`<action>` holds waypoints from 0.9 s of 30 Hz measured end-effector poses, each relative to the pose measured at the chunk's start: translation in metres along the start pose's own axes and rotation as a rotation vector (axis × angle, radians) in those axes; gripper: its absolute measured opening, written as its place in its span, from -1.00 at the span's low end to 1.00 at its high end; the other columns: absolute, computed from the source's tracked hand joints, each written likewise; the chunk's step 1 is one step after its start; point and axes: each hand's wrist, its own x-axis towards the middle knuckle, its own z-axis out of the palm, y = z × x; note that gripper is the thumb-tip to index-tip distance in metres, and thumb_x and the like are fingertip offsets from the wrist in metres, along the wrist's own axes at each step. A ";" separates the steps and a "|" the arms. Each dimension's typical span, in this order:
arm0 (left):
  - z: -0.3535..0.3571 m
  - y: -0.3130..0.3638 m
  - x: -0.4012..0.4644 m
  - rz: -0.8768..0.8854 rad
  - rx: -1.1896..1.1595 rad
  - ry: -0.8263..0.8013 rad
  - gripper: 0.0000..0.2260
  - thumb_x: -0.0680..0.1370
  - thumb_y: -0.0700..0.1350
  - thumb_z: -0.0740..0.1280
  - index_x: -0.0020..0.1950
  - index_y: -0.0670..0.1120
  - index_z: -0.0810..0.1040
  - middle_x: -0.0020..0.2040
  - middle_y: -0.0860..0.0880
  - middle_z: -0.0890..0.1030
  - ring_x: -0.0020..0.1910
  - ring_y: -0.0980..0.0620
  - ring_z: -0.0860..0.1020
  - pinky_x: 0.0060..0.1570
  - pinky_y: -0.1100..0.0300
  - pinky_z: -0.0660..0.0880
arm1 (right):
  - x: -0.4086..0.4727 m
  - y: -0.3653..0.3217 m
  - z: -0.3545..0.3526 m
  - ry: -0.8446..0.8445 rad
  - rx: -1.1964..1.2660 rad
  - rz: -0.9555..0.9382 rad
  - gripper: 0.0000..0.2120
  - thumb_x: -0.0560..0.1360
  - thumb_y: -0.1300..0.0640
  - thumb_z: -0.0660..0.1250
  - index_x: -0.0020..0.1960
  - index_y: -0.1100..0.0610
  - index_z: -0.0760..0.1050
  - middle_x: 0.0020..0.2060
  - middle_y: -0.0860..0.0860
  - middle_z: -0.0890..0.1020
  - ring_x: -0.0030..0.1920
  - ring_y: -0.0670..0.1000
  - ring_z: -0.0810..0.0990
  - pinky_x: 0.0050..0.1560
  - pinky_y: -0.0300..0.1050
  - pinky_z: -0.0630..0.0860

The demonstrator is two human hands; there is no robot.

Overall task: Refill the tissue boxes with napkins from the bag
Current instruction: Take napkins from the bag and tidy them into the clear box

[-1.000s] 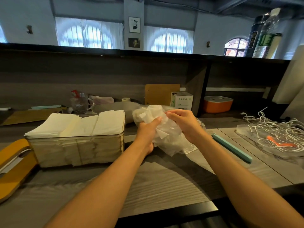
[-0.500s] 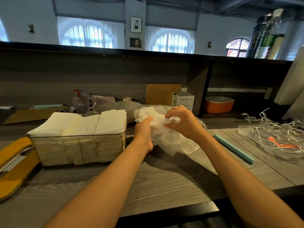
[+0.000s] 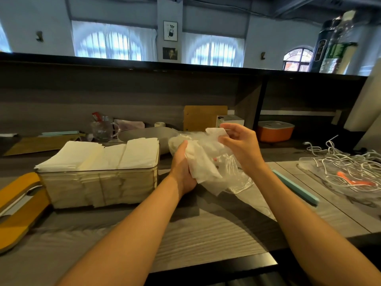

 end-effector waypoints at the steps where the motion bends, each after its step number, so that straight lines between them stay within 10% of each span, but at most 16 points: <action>1: 0.001 -0.001 -0.002 0.003 0.021 -0.056 -0.50 0.62 0.28 0.13 0.39 -0.03 0.45 0.14 -0.19 0.65 0.09 -0.20 0.61 0.07 -0.13 0.55 | 0.000 0.001 0.001 0.006 -0.047 -0.014 -0.68 0.48 0.28 0.44 0.22 0.12 0.58 0.03 -0.01 0.66 0.03 -0.05 0.65 0.03 -0.22 0.61; 8: 0.002 -0.004 -0.016 0.001 0.477 -0.194 -0.80 0.62 -0.11 0.27 0.24 -0.04 0.49 0.12 -0.18 0.66 0.10 -0.16 0.64 0.18 -0.14 0.55 | 0.002 0.006 -0.002 0.077 -0.212 -0.135 -0.68 0.49 0.28 0.43 0.23 0.17 0.57 0.00 -0.01 0.64 -0.02 -0.12 0.61 0.02 -0.35 0.57; 13: 0.001 -0.003 -0.015 -0.147 0.486 -0.296 -0.60 0.61 -0.21 0.21 0.46 -0.14 0.35 0.20 -0.22 0.63 0.13 -0.16 0.65 0.18 -0.11 0.54 | 0.013 0.010 -0.023 0.236 0.215 0.356 -0.68 0.54 0.19 0.39 0.28 0.18 0.53 0.06 0.03 0.63 0.06 -0.01 0.62 -0.03 -0.22 0.59; 17: 0.003 -0.001 -0.019 -0.144 0.220 -0.324 -0.71 0.66 -0.19 0.09 0.14 -0.28 0.56 -0.02 -0.21 0.68 -0.06 -0.09 0.67 0.09 0.00 0.57 | 0.014 0.005 -0.031 0.194 0.774 0.584 -0.64 0.61 -0.08 0.25 0.23 0.19 0.45 0.08 0.14 0.59 0.09 0.12 0.62 0.11 -0.01 0.60; 27: 0.006 -0.005 -0.012 0.052 0.360 -0.172 -0.76 0.67 -0.18 0.16 0.33 -0.05 0.44 0.01 -0.11 0.68 -0.09 -0.08 0.69 -0.17 0.05 0.64 | 0.002 0.001 0.000 -0.257 -0.110 0.481 -0.78 0.54 -0.02 0.38 0.10 0.08 0.54 0.01 0.03 0.63 -0.03 0.03 0.64 -0.13 -0.17 0.59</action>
